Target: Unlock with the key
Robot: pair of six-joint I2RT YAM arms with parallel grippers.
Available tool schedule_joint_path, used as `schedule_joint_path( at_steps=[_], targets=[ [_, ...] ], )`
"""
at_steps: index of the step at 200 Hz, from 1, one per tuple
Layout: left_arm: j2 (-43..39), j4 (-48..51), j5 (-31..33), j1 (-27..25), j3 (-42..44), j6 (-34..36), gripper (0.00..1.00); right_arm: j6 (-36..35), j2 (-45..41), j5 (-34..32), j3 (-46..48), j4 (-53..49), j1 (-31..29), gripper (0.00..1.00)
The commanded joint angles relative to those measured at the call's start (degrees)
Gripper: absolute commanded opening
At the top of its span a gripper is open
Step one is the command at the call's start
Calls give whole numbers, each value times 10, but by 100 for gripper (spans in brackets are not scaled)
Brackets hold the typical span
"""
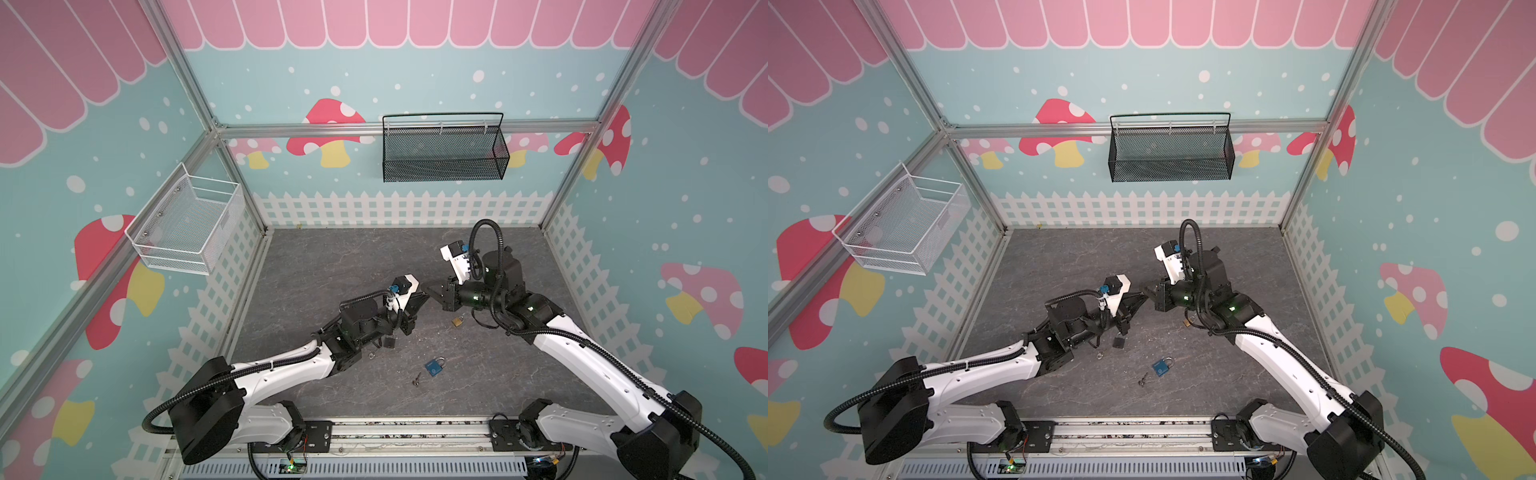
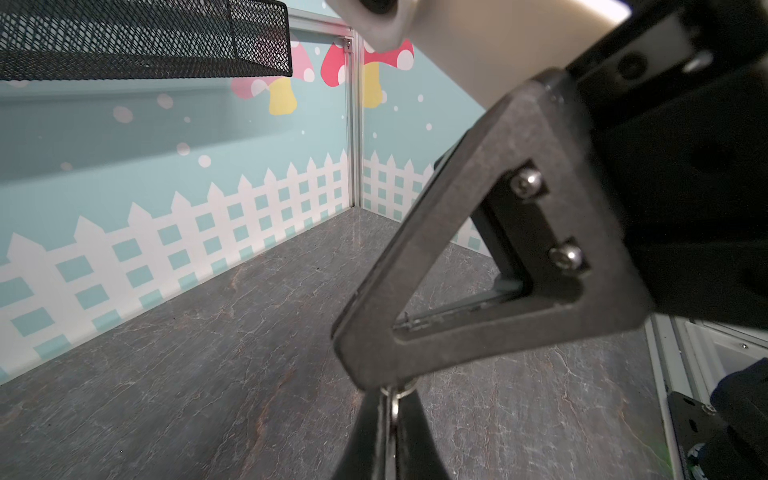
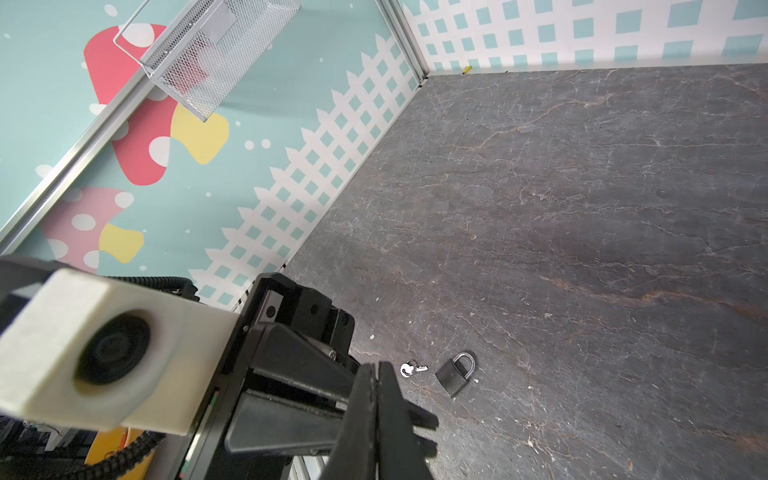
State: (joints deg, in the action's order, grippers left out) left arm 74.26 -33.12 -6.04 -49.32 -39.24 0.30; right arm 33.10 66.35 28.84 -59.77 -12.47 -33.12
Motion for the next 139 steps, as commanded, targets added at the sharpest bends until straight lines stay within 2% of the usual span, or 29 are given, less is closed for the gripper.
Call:
schedule_joint_path(
  at_steps=[1,50,83,116,139],
  targets=[
    [9,-8,-5,-3,3,16,7,3,-13,-7,-13,9,-7,0],
    [13,-4,-7,-3,-1,11,10,3,-16,-8,-13,10,-6,0],
    [15,-5,-17,-3,-3,10,8,2,-17,-11,-11,11,-6,0],
    [12,-2,-20,-3,-3,12,0,0,-22,-18,-11,11,-6,0],
    [6,2,-15,-2,-3,9,0,-3,-22,-18,-11,10,-7,0]
  ],
)
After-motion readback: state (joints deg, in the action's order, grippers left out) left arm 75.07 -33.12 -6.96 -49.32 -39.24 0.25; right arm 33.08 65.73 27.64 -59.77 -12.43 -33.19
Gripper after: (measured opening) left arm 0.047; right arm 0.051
